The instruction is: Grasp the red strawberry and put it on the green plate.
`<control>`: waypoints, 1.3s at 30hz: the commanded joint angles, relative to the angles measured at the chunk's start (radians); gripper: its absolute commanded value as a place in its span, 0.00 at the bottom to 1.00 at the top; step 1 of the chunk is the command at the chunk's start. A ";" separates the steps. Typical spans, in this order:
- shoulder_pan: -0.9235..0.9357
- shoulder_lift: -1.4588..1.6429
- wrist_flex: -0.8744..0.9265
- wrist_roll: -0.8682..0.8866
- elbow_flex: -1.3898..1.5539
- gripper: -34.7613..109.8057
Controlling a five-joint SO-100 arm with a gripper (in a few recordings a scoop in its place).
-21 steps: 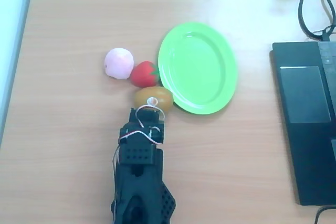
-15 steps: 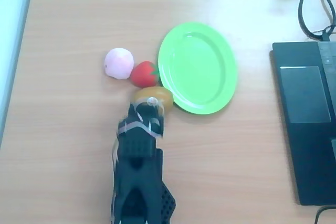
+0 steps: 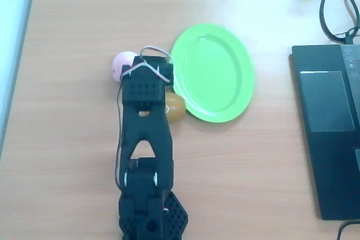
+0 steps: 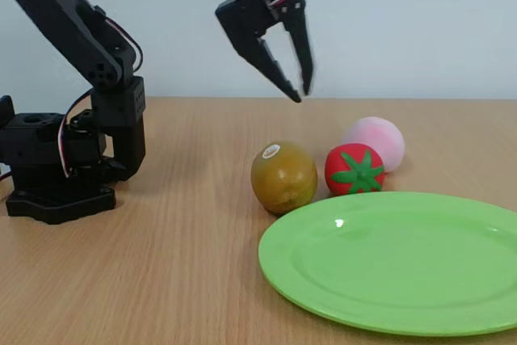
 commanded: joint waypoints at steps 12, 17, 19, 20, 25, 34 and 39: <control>0.037 -0.379 -0.055 -0.029 -0.238 0.54; 0.029 -0.492 -0.074 -0.034 -0.282 0.53; 0.028 -0.534 -0.077 -0.049 -0.293 0.53; 0.026 -0.549 -0.078 -0.058 -0.295 0.53; 0.008 -0.611 -0.084 -0.103 -0.296 0.53; -0.018 -0.729 -0.106 -0.110 -0.345 0.52; -0.034 -0.769 -0.106 -0.109 -0.367 0.51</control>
